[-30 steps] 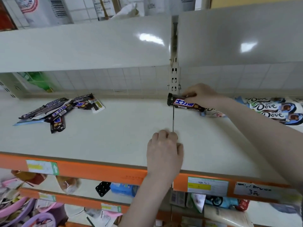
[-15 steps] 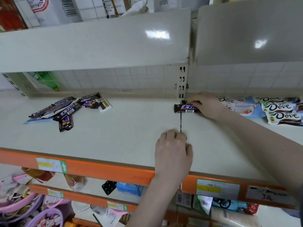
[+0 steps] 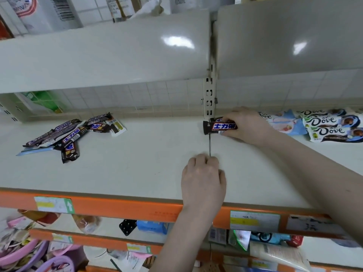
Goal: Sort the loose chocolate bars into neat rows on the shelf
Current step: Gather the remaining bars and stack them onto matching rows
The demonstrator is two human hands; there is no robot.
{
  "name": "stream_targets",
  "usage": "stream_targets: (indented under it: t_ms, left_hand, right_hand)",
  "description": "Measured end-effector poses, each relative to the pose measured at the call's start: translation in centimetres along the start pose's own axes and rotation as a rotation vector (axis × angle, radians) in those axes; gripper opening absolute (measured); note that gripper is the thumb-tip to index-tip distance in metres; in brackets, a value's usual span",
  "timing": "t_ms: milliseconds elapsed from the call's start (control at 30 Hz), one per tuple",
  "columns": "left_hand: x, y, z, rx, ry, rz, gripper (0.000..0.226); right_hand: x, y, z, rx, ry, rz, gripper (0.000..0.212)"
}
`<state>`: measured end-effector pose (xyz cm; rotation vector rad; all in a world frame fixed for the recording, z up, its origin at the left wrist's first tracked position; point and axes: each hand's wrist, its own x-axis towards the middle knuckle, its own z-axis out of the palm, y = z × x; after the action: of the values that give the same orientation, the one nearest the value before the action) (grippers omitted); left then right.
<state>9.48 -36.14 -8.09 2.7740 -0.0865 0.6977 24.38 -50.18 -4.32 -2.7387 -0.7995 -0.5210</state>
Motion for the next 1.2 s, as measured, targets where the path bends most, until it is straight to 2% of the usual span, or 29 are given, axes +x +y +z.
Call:
stream_targets:
  t_ms: [200,333,600,833,967,1200]
  left_hand:
    - [-0.7,4.5,-0.2,0.046,-0.023,0.011,0.018]
    - [-1.8,10.1,0.3,0.053,-0.035,0.027,0.019]
    - [-4.2,29.2,5.0,-0.004,-0.064,0.037,0.022]
    - [-4.4,44.0,8.2,-0.061,-0.067,0.018,0.023]
    - [-4.4,47.8,9.0,-0.059,-0.073,-0.013,0.024]
    - [-4.0,49.9,10.2,-0.025,-0.085,-0.052,0.024]
  right_hand:
    - [-6.1,2.3,-5.1,-0.05,0.167,-0.06,0.033]
    - [-12.2,6.4,-8.6,-0.079,0.198,-0.038,0.031]
    - [-28.0,20.8,-16.3,-0.104,0.141,0.083,0.033]
    - [-37.6,33.2,-22.2,-0.088,0.088,0.177,0.036]
    - [-39.5,37.2,-23.3,-0.073,0.072,0.207,0.034]
    - [-38.9,39.9,-21.9,0.013,-0.035,0.236,0.036]
